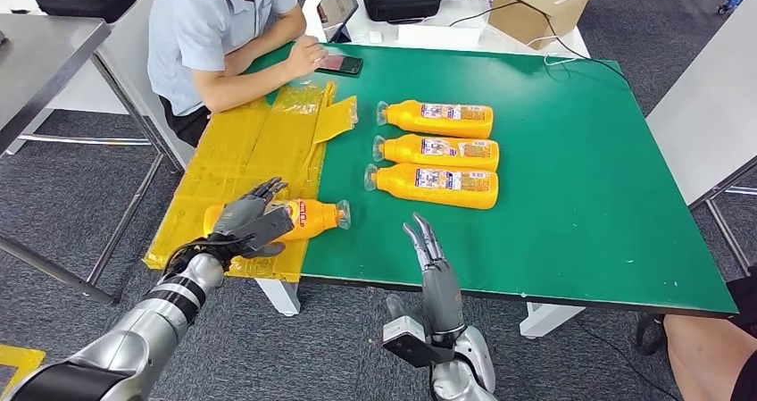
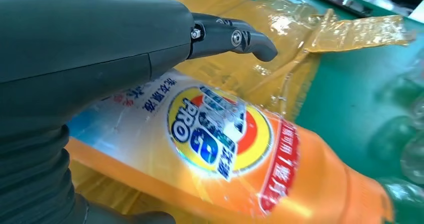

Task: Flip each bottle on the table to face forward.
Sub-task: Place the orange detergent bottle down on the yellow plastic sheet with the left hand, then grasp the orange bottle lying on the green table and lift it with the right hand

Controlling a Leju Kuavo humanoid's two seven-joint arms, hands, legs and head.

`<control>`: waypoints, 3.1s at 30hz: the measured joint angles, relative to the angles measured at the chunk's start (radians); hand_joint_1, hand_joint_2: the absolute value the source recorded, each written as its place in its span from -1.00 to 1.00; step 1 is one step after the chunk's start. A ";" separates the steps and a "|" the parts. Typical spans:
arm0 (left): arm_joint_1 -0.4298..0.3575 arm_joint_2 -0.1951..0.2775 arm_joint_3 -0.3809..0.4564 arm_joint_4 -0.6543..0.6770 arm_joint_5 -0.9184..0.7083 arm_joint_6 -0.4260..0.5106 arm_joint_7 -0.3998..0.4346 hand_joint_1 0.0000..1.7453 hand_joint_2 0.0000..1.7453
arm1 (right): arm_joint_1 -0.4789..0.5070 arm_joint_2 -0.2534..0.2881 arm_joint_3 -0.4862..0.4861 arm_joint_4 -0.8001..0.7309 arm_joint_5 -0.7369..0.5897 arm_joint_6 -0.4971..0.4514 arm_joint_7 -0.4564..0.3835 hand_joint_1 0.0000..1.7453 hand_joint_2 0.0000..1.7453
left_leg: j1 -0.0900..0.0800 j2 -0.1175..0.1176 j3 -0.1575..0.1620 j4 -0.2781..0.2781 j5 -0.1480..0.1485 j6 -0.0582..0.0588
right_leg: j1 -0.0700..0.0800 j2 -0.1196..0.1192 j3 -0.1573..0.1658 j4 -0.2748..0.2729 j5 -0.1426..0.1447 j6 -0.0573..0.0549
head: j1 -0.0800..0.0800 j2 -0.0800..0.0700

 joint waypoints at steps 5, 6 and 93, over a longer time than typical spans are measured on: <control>0.057 -0.003 0.029 -0.094 0.134 -0.005 -0.082 -1.00 1.00 | 0.002 -0.001 -0.002 0.007 0.000 -0.004 0.000 -1.00 -1.00 | 0.000 0.001 0.000 0.000 0.000 0.000 | 0.000 0.000 -0.001 0.000 0.000 0.000 | 0.000 0.000; 0.084 -0.007 0.044 -0.145 0.200 -0.003 -0.113 -1.00 1.00 | 0.004 -0.002 -0.003 0.008 0.000 -0.005 0.000 -1.00 -1.00 | 0.000 0.001 -0.001 0.000 0.000 0.000 | 0.000 0.000 -0.002 0.000 0.000 0.000 | 0.000 0.000; 0.494 -0.133 0.037 -0.913 0.770 -0.038 -0.242 -1.00 1.00 | -0.423 -0.272 -0.192 0.518 0.302 0.459 0.306 1.00 1.00 | -0.002 0.002 0.003 0.001 -0.001 0.002 | -0.001 0.001 0.002 -0.002 0.000 0.001 | 0.000 0.000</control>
